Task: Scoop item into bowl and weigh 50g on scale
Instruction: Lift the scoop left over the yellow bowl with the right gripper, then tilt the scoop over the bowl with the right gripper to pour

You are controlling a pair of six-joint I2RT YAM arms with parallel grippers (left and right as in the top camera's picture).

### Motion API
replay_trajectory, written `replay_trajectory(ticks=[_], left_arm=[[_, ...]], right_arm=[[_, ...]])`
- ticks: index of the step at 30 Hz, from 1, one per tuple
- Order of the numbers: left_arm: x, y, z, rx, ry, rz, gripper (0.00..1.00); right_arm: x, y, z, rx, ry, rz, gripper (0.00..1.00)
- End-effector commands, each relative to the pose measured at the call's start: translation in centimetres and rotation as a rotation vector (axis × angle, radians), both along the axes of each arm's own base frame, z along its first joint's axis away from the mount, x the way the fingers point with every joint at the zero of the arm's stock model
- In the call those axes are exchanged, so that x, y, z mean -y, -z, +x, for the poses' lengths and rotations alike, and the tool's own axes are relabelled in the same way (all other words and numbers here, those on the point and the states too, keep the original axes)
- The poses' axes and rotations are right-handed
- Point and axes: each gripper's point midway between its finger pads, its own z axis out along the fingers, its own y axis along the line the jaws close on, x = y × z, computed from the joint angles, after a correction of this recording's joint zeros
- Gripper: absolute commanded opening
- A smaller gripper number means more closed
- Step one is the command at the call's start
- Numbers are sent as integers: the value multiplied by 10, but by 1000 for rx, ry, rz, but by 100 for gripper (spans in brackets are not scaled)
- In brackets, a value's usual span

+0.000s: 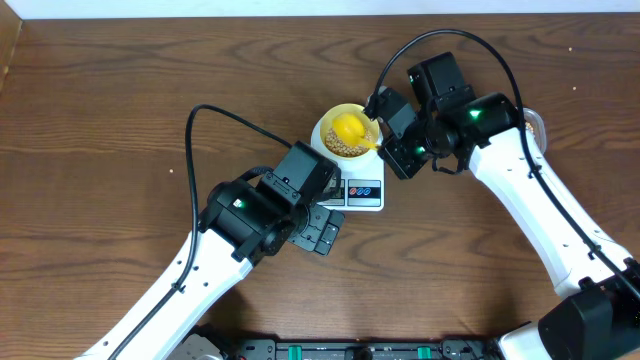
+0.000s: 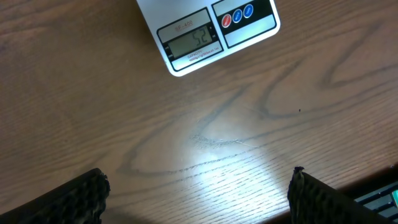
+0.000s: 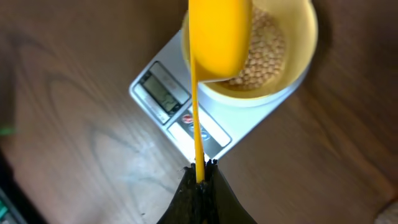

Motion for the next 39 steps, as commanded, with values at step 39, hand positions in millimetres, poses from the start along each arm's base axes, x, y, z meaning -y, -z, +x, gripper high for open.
replay_trajectory(ticks=[39], left_arm=[[1, -9, 4, 30, 3, -7, 94]], right_arm=[[-5, 46, 30, 40, -11, -149, 1]])
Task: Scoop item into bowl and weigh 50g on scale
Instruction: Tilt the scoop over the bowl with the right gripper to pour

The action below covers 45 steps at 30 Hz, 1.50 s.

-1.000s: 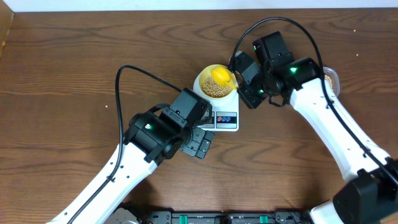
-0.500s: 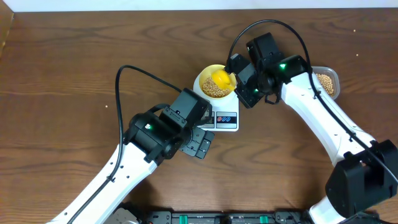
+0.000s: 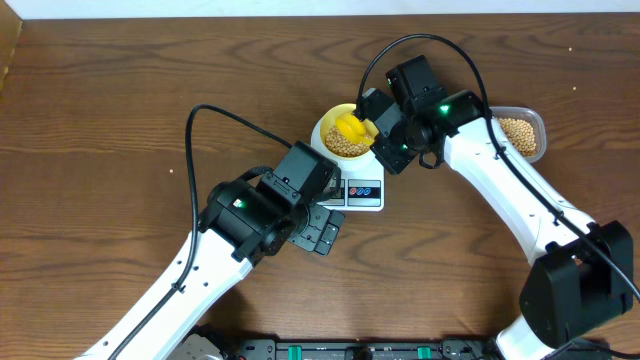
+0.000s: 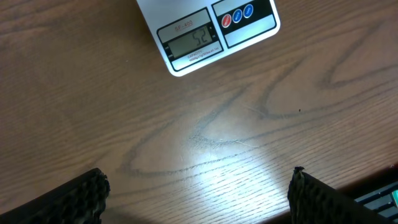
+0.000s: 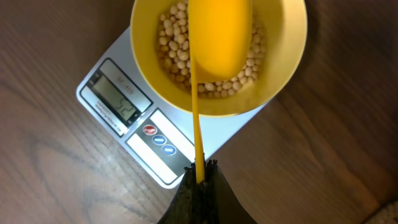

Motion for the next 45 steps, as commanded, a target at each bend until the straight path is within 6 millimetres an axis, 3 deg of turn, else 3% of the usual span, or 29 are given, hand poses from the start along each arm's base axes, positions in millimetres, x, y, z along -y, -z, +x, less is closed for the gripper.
replay_trajectory(ticks=[1, 6, 17, 28, 45], left_arm=[[1, -9, 4, 30, 3, -7, 94], [1, -9, 4, 30, 3, -7, 94], [1, -9, 4, 30, 3, -7, 94], [1, -9, 4, 30, 3, -7, 94], [1, -9, 4, 30, 3, -7, 94]], right_arm=[[-3, 4, 5, 18, -19, -29, 1], [-2, 15, 7, 12, -17, -71, 1], [-6, 16, 4, 6, -14, -68, 1], [-21, 15, -15, -92, -35, 32, 1], [-15, 11, -6, -124, 70, 100, 1]])
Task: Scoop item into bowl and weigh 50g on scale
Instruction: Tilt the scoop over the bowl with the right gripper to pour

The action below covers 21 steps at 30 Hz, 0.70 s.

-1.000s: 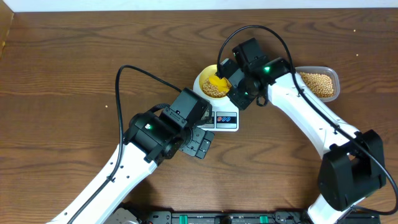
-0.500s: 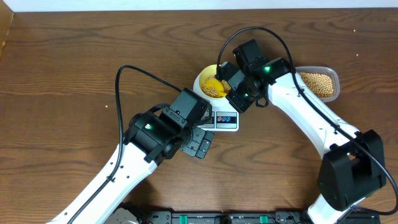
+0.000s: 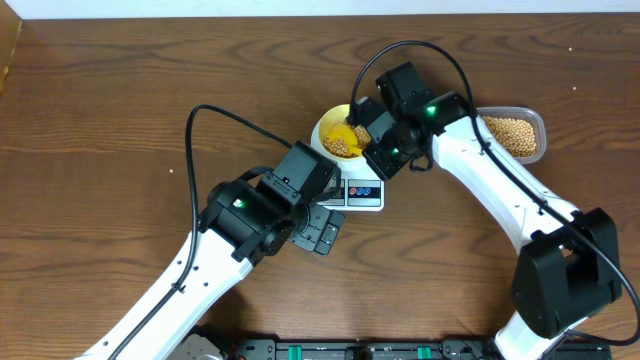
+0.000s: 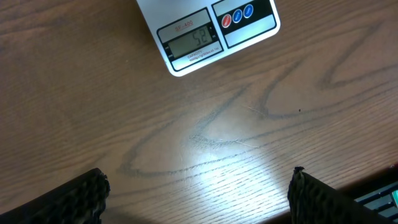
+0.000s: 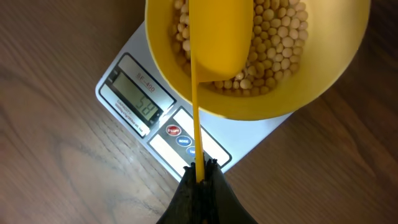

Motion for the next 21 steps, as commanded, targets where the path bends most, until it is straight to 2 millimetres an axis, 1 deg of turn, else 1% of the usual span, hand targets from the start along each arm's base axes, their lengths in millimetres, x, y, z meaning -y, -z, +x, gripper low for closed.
replay_trajectory(ticks=[1, 8, 16, 21], left_arm=[[1, -9, 4, 30, 3, -7, 94], [1, -9, 4, 30, 3, -7, 94], [1, -9, 4, 30, 3, -7, 94], [1, -9, 4, 30, 3, -7, 94]], right_arm=[[0, -8, 7, -19, 60, 59, 1], [5, -11, 12, -50, 107, 113, 1], [1, -16, 11, -89, 125, 187, 1], [6, -19, 16, -100, 159, 217, 1]])
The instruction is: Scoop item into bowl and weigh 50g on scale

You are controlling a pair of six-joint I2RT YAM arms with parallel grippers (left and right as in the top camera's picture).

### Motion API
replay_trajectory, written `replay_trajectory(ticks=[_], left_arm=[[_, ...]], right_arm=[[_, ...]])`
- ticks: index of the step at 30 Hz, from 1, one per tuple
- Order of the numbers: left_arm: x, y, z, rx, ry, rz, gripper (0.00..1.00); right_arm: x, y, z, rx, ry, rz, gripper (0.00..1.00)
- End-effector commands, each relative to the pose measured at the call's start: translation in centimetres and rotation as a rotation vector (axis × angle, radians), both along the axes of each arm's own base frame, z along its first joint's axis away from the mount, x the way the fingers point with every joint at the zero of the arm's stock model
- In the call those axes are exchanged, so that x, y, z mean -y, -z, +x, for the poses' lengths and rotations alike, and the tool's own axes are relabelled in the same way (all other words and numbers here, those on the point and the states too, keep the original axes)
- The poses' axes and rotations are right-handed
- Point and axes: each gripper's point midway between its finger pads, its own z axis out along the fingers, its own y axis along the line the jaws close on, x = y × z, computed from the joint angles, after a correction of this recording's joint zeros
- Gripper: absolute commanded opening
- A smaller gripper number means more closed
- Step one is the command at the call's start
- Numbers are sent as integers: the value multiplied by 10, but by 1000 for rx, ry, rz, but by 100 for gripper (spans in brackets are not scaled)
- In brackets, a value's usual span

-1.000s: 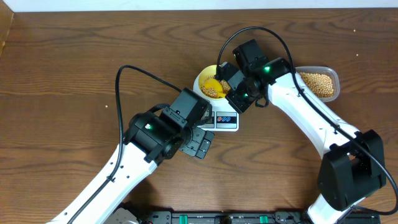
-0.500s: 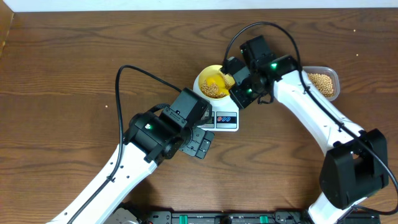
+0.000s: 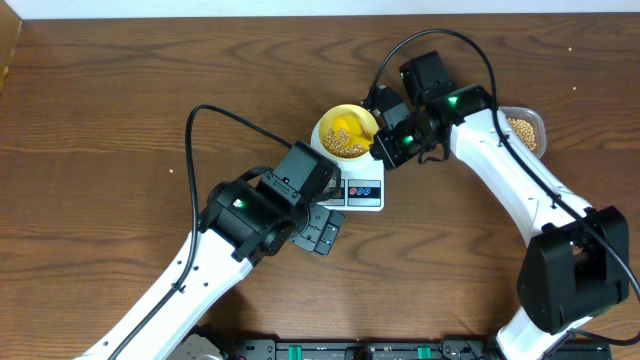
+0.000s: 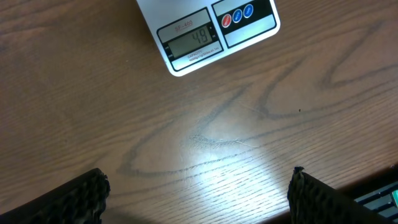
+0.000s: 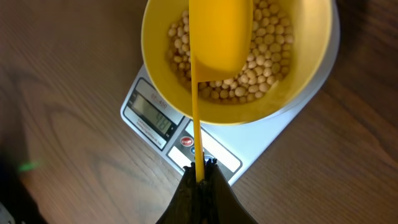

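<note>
A yellow bowl (image 3: 345, 131) of soybeans (image 5: 267, 68) stands on the white scale (image 3: 362, 193). The scale's display (image 4: 193, 42) reads 49. My right gripper (image 5: 199, 165) is shut on the thin handle of a yellow scoop (image 5: 219, 34), whose cup hangs over the beans inside the bowl. The scoop shows its underside, so its load is hidden. In the overhead view the right gripper (image 3: 381, 143) is at the bowl's right rim. My left gripper (image 4: 196, 186) stands open over bare wood just in front of the scale, holding nothing.
A clear container of soybeans (image 3: 522, 131) lies at the right behind the right arm. The left arm (image 3: 255, 215) rests close to the scale's front left corner. A black rail (image 3: 360, 350) runs along the table's near edge.
The right gripper has drawn back to the right with the scoop, which was down among the beans and now sits higher over them. The display went from 52 to 49. The left arm stayed put.
First the scoop hung over the bowl and the display read 52. Then the right gripper was further left with the scoop lower in the bowl, then with its cup in the beans. Now the scoop is raised and the reading is 49.
</note>
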Motion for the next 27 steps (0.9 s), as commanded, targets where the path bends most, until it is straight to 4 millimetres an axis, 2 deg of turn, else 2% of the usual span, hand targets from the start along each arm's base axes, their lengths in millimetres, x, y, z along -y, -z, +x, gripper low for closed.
replay_trajectory(ticks=[1, 8, 19, 27], left_arm=[[1, -9, 4, 30, 3, -7, 94], [1, -9, 4, 30, 3, -7, 94], [1, -9, 4, 30, 3, -7, 94], [1, -9, 4, 30, 3, -7, 94]], right_arm=[[0, -9, 6, -16, 37, 61, 1], [12, -14, 14, -41, 85, 115, 1], [18, -37, 21, -67, 89, 298, 1], [18, -55, 30, -23, 76, 345, 1]])
